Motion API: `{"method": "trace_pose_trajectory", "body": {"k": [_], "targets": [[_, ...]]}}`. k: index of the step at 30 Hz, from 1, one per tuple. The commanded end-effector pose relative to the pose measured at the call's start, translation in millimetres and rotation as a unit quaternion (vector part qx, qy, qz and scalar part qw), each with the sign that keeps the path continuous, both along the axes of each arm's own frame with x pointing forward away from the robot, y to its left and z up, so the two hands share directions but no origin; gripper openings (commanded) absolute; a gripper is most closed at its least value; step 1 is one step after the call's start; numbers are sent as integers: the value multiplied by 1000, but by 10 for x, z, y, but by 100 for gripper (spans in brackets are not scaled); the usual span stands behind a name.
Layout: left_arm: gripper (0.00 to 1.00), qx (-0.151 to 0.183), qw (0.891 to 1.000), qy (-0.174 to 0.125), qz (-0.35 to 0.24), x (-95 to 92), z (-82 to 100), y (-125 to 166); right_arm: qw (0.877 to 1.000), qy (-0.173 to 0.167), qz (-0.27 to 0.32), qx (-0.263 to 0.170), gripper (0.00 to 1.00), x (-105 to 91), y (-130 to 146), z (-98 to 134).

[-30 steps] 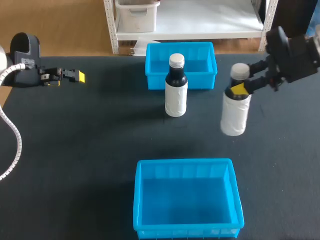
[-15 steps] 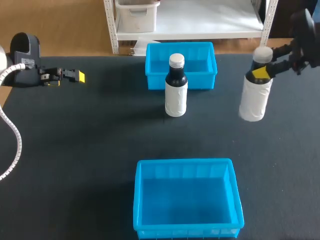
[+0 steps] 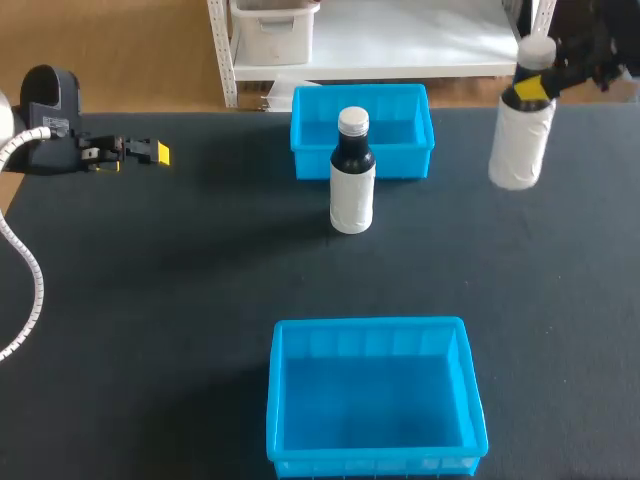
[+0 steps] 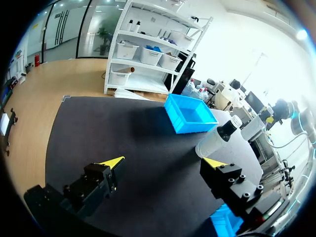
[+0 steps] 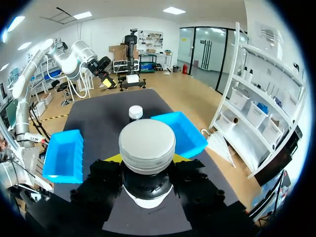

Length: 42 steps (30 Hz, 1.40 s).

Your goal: Pick up the bottle, and place it in the far bin if it is heavy, or in the near bin if it is light.

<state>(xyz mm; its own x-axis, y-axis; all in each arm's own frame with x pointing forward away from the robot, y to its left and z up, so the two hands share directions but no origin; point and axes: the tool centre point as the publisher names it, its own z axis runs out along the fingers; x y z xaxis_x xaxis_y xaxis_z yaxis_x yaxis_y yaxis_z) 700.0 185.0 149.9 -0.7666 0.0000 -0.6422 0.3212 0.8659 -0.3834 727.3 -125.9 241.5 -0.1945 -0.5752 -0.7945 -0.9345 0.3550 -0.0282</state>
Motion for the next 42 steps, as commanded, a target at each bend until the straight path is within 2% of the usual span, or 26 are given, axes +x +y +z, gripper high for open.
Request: {"method": "trace_pose_trajectory", "body": {"k": [1, 6, 12, 25, 33, 42], "targets": [[100, 0, 1000, 0, 0, 0, 0, 0, 1000, 6, 19, 0, 24, 365, 140, 142], [100, 0, 1000, 0, 0, 0, 0, 0, 999, -1, 33, 2, 24, 685, 343, 263], [100, 0, 1000, 0, 0, 0, 0, 0, 998, -11, 56, 1, 24, 1070, 672, 298], [100, 0, 1000, 0, 0, 0, 0, 0, 995, -10, 98, 11, 24, 1777, 1360, 109], [100, 0, 1000, 0, 0, 0, 0, 0, 992, -3, 123, 32, 23, 1967, 1744, -109], [100, 0, 1000, 0, 0, 0, 0, 0, 987, 13, 154, 43, 23, 2009, 2098, -403]]}}
